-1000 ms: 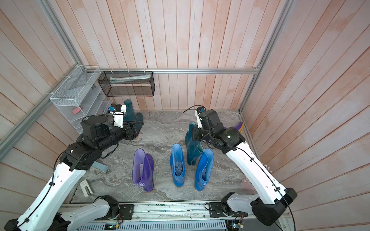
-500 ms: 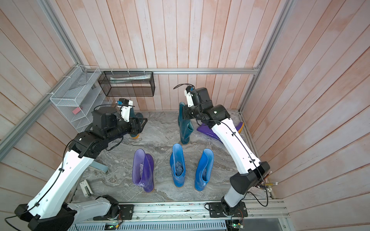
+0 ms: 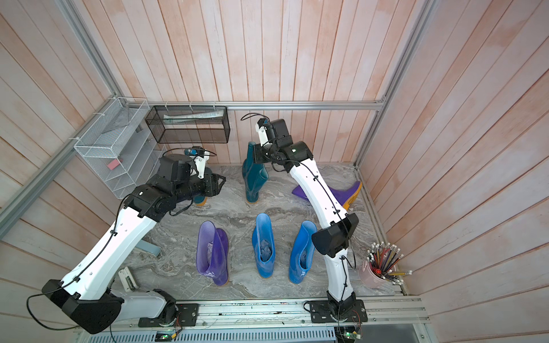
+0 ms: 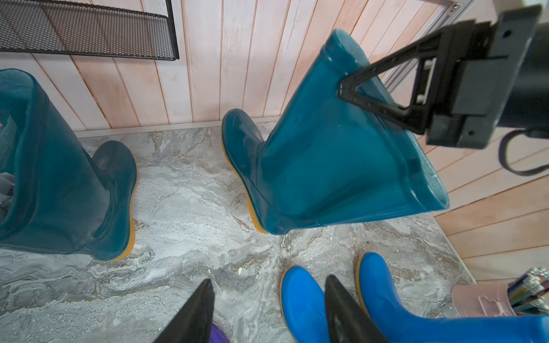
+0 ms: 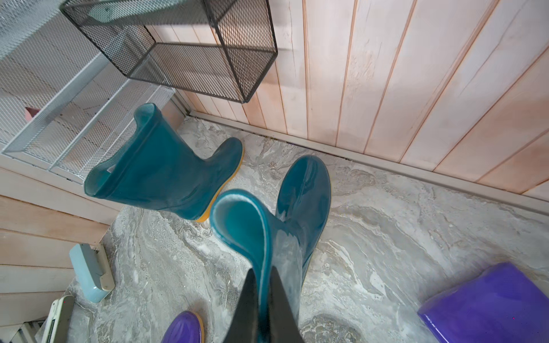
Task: Match and arrange rain boots in pairs
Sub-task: Place the rain boot at the center of the board.
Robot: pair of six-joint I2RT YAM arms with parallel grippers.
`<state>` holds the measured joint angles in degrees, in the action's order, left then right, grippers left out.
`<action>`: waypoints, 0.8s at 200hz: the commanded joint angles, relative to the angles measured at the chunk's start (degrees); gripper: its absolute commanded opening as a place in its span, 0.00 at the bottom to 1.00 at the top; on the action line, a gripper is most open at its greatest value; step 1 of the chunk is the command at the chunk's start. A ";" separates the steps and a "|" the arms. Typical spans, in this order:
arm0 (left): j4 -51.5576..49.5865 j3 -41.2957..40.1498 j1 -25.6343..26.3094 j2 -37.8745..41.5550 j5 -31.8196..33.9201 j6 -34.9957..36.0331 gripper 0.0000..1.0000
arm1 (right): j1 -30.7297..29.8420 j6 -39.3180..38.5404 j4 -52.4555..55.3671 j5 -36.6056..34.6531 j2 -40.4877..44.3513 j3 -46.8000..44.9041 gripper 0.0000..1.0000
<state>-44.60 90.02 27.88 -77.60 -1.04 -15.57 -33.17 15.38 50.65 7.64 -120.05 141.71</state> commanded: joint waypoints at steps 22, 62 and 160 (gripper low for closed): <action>-0.02 0.88 0.16 -1.40 1.04 0.79 0.60 | -0.02 3.29 -7.38 2.37 -3.35 1.60 0.00; 0.01 1.12 0.16 -1.76 1.04 -0.31 0.60 | -0.02 4.21 -8.88 3.25 -5.92 0.51 0.00; -0.48 5.68 1.77 -5.80 1.24 -4.41 0.64 | 0.90 5.49 -10.84 6.42 -5.49 -0.73 0.25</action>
<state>-44.62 92.97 28.51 -81.47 -1.02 -18.70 -32.95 20.75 43.16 12.12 -127.31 140.99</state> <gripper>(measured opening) 0.642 0.218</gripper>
